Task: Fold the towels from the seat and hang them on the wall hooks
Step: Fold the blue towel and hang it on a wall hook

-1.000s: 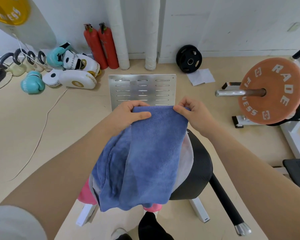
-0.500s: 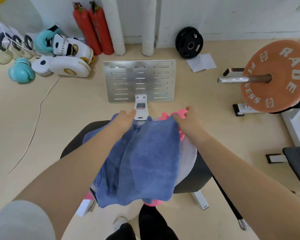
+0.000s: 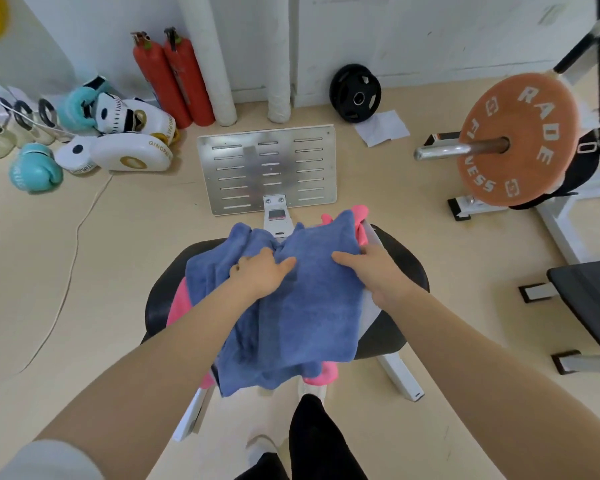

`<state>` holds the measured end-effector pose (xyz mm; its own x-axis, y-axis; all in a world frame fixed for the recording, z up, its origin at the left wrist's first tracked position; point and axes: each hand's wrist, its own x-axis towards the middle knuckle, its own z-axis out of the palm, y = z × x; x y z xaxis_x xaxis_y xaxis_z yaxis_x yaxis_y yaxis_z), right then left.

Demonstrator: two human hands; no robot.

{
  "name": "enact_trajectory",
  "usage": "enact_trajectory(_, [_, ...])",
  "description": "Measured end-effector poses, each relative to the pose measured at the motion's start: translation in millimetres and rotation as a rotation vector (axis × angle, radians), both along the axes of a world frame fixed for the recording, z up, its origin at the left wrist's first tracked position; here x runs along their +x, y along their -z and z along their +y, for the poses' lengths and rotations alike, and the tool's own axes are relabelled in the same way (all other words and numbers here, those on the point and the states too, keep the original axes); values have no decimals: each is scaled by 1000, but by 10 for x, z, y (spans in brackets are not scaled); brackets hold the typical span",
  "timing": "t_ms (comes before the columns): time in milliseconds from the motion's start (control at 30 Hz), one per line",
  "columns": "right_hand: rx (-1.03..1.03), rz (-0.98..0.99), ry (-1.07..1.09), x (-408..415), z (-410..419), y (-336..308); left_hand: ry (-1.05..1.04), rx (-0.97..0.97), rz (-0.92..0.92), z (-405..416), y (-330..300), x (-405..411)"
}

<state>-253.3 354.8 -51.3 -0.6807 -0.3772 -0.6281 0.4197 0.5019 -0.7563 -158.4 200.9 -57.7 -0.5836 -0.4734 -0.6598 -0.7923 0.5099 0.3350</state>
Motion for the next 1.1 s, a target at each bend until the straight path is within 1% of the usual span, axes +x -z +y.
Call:
enact_trajectory(67, [-83, -62, 68, 64, 28, 3, -51, 53, 69, 7, -3, 50])
enact_trajectory(133, [-226, -144, 98, 114, 80, -17, -79, 112, 137, 14, -31, 137])
enact_trajectory(167, [-277, -160, 112, 140, 112, -53, -75, 137, 172, 12, -39, 195])
enact_trajectory(200, [-284, -142, 127, 151, 136, -86, -64, 154, 194, 12, -57, 238])
enact_trajectory(233, [-222, -96, 143, 148, 150, -101, -53, 167, 207, 11, -63, 266])
enact_trajectory(333, [97, 158, 123, 165, 159, -183, -56, 204, 217, 24, -144, 324])
enact_trajectory(367, [134, 193, 114, 182, 152, -224, -70, 215, 225, 29, -166, 327])
enact_trajectory(400, [93, 155, 124, 198, 140, -258, -79, 220, 235, 36, -196, 330])
enact_trajectory(500, [-221, -155, 189, 276, 77, -394, -123, 218, 272, 36, -234, 361])
enact_trajectory(600, [-377, -318, 168, 326, 67, -512, -243, 305, 342, 44, -322, 381])
enact_trajectory(700, [-444, -397, 163, 314, 101, -645, -427, 452, 402, 40, -436, 360])
enact_trajectory(733, [-476, -404, 166, 296, 113, -677, -479, 527, 439, 49, -496, 368])
enact_trajectory(800, [-582, -407, 170, 253, 137, -737, -594, 752, 511, 6, -528, 385])
enact_trajectory(900, [-700, -434, 135, 183, 167, -784, -588, 1068, 569, -40, -579, 416])
enact_trajectory(967, [-740, -446, 99, 131, 173, -799, -577, 1196, 604, -38, -643, 396])
enact_trajectory(1033, [-742, -454, 79, 70, 162, -790, -540, 1262, 668, -19, -689, 350])
enact_trajectory(1100, [-724, -461, 84, -3, 149, -756, -507, 1236, 742, -15, -708, 303])
